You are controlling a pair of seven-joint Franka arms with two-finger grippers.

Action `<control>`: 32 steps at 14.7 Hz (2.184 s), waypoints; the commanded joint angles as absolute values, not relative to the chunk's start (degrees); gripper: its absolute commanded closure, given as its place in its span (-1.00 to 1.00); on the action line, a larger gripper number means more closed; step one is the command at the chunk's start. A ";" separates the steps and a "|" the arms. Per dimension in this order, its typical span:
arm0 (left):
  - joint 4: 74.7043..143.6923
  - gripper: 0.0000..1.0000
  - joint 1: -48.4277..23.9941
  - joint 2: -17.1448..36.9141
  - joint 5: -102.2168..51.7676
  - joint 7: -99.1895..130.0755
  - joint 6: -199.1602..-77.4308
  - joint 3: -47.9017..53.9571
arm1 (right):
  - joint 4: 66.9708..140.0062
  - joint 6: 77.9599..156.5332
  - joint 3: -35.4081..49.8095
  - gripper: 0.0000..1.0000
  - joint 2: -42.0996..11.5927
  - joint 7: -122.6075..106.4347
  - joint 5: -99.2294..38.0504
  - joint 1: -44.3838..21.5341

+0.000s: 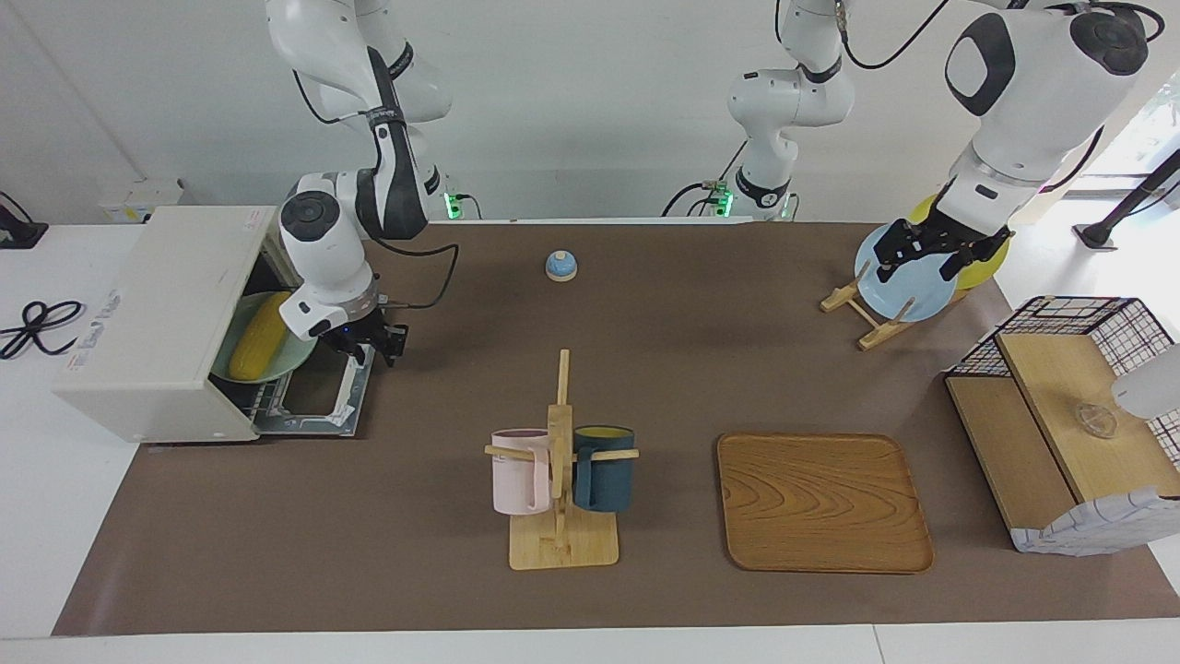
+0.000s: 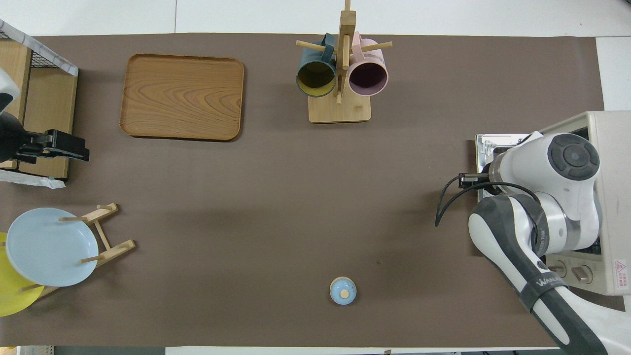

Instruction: Put corn in oven

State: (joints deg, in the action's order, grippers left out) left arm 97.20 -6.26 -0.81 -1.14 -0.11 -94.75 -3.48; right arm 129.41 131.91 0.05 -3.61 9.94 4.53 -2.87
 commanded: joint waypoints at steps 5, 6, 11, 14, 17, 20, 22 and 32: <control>97.29 -1.00 -5.71 -1.32 0.09 -0.35 -95.19 -2.99 | 130.87 133.33 0.62 1.00 -3.68 10.19 3.96 -2.73; 97.29 -1.00 -5.71 -1.32 0.09 -0.35 -95.19 -2.99 | 130.78 133.42 0.62 1.00 -4.04 10.20 3.96 -2.72; 97.29 -1.00 -5.71 -1.32 0.09 -0.35 -95.19 -2.99 | 130.96 135.61 0.53 1.00 -5.54 10.46 3.43 -2.37; 97.29 -1.00 -5.71 -1.32 0.09 -0.35 -95.19 -2.99 | 131.39 135.53 0.53 1.00 -5.54 10.20 3.43 -2.28; 97.38 -1.00 -5.71 -1.32 0.09 -0.35 -95.19 -2.99 | 131.40 134.83 0.35 1.00 -5.54 9.85 4.65 -2.29; 97.29 -1.00 -5.71 -1.32 0.09 -0.35 -95.19 -2.99 | 130.78 132.38 0.26 1.00 -5.54 9.84 11.57 -1.85; 97.29 -1.00 -5.71 -1.32 0.09 -0.35 -95.19 -2.99 | 128.51 128.95 0.26 1.00 -5.54 9.84 14.67 -1.85; 97.29 -1.00 -5.71 -1.32 0.09 -0.35 -95.19 -2.99 | 114.96 110.84 0.00 1.00 -4.40 -2.80 18.11 1.66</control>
State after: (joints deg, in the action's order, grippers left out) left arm 97.20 -6.26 -0.81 -1.14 -0.11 -94.75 -3.47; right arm 116.00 110.12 1.41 -4.53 2.35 13.96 -1.97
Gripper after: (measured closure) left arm 0.000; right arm 0.991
